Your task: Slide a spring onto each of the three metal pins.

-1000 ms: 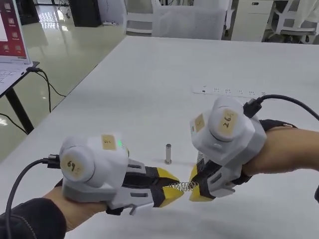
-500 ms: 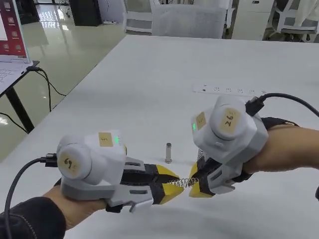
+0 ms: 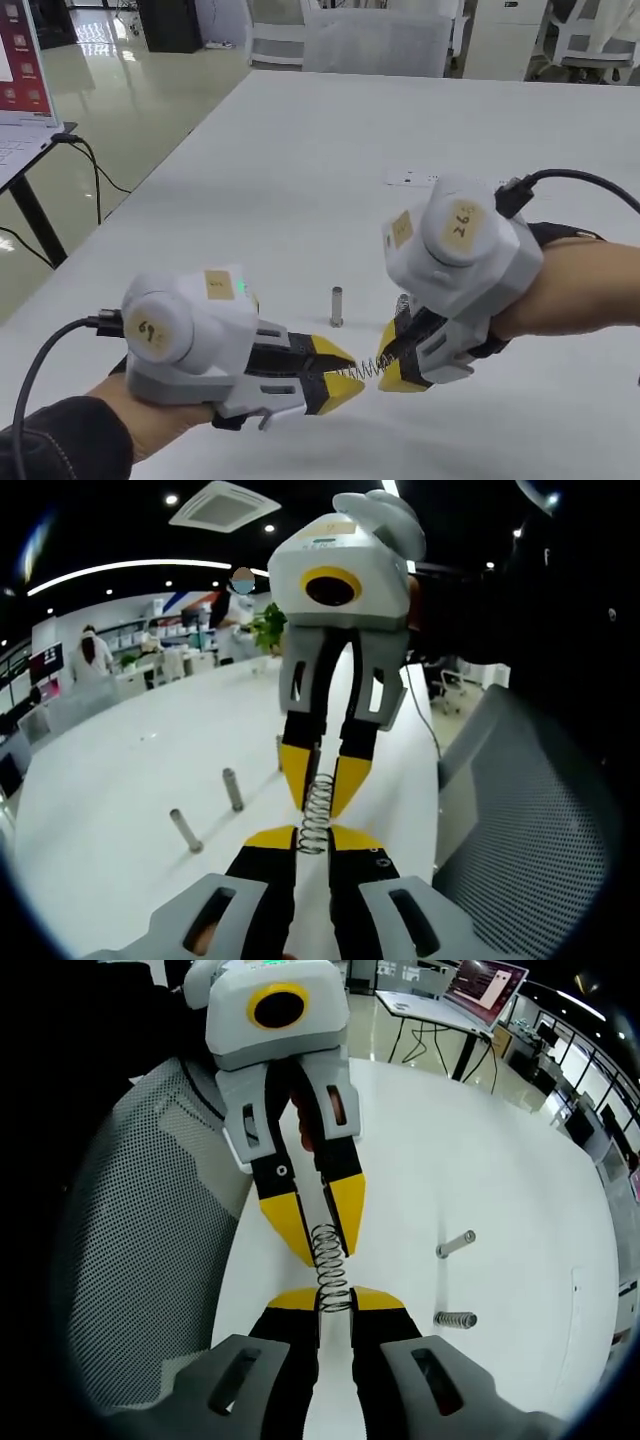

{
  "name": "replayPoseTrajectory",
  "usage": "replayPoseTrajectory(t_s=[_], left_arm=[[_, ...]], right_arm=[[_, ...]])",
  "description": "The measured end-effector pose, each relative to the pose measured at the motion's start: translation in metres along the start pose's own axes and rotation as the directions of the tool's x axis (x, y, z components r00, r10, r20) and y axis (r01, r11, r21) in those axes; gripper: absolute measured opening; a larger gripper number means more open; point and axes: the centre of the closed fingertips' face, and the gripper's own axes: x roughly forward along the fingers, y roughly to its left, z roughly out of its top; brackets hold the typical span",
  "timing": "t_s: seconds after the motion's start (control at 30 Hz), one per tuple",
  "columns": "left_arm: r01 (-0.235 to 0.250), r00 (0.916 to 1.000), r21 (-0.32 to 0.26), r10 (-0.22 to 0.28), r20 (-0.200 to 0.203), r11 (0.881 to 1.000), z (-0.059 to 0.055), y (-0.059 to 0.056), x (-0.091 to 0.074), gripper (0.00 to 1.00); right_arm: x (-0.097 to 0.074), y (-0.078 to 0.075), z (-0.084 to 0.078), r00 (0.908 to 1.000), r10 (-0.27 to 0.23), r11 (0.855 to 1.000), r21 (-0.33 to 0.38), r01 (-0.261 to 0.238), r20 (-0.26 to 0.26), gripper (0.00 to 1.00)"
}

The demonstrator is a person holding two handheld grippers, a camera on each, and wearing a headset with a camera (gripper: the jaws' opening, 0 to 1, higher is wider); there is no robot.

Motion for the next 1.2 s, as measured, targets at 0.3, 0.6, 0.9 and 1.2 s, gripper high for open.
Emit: replayPoseTrajectory(t_s=[0.3, 0.6, 0.9, 1.2], left_arm=[[0.002, 0.9998, 0.011, -0.001, -0.02, 1.0, -0.004, 0.0, 0.001, 0.03], [0.004, 0.9997, 0.008, -0.004, -0.024, 1.0, -0.005, 0.0, 0.001, 0.03], [0.01, 0.9997, 0.007, -0.01, -0.022, 1.0, -0.005, -0.002, 0.001, 0.03], [0.014, 0.9997, 0.008, -0.014, -0.019, 1.0, -0.004, -0.003, 0.002, 0.03]], right_arm=[[-0.004, 0.003, 0.01, 0.9995, 0.014, 1.0, 0.004, -0.014, 0.028, 0.08], [-0.006, 0.005, 0.017, 0.9992, 0.015, 1.0, -0.008, -0.014, 0.036, 0.08], [-0.009, 0.006, 0.023, 0.999, 0.015, 1.0, -0.02, -0.014, 0.042, 0.08], [-0.012, 0.008, 0.029, 0.9994, 0.017, 0.999, -0.041, -0.015, 0.03, 0.08]])
